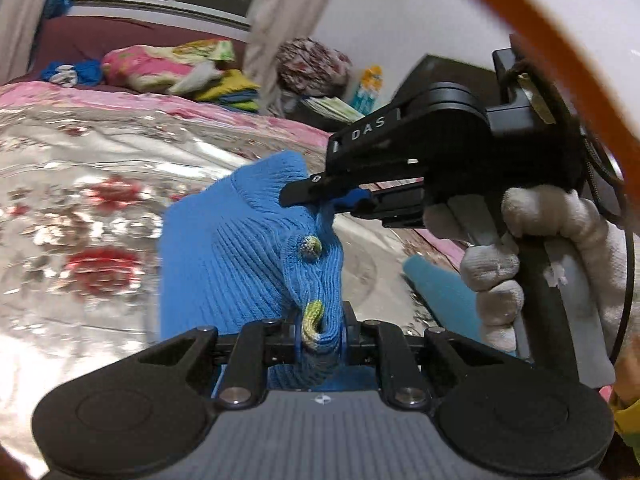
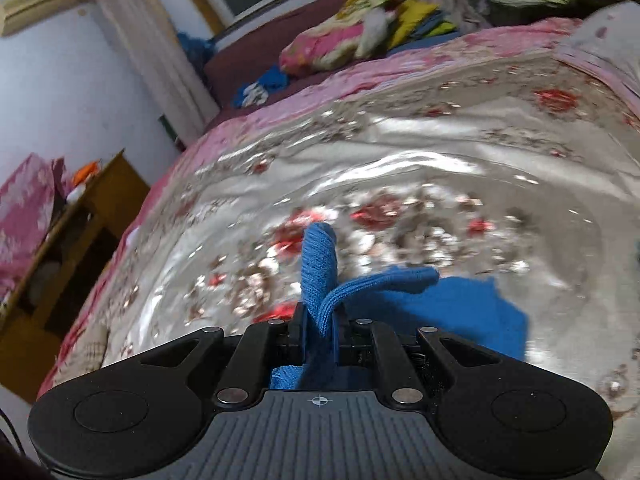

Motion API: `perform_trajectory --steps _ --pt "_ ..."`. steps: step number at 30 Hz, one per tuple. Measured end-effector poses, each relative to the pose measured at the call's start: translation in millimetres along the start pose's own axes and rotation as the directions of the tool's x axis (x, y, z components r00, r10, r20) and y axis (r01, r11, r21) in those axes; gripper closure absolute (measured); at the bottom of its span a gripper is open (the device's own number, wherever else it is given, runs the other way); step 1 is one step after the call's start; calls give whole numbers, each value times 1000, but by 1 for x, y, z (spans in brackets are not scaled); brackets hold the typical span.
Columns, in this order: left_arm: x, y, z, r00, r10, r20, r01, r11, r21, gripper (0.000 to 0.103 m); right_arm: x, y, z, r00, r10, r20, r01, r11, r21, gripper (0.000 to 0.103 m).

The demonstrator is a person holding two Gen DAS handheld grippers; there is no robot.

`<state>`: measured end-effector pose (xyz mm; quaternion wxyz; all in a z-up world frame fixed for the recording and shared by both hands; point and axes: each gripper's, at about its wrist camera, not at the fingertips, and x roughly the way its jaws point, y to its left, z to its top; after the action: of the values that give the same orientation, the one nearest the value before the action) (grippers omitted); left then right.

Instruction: Fold small clothes

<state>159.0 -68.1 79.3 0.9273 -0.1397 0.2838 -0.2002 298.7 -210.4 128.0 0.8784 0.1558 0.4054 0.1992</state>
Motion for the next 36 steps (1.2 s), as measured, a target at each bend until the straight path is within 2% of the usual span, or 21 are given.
perform_trajectory --steps 10,17,22,26,30,33,36 --pt "62 -39 -22 993 14 -121 -7 998 56 81 9 -91 -19 1000 -19 5 19 990 138 92" --pt "80 -47 -38 986 26 -164 -14 997 74 81 23 -132 -41 1000 -10 -8 12 974 228 92" --pt "83 -57 -48 984 44 -171 -20 991 136 81 26 -145 -50 999 40 -2 -37 957 287 86" --pt "80 -58 -49 984 40 -172 -17 991 133 81 33 -152 -45 998 64 -6 -58 939 338 83" --pt "79 -56 -49 984 34 -174 -13 992 123 81 38 -143 -33 1000 20 -1 -18 951 308 82" --pt "79 -55 -48 984 22 -175 1 992 128 80 38 -132 -26 1000 -19 17 14 966 256 85" --pt "79 -54 -47 983 0 -183 24 991 131 79 37 -129 -26 995 -96 11 92 974 208 85"
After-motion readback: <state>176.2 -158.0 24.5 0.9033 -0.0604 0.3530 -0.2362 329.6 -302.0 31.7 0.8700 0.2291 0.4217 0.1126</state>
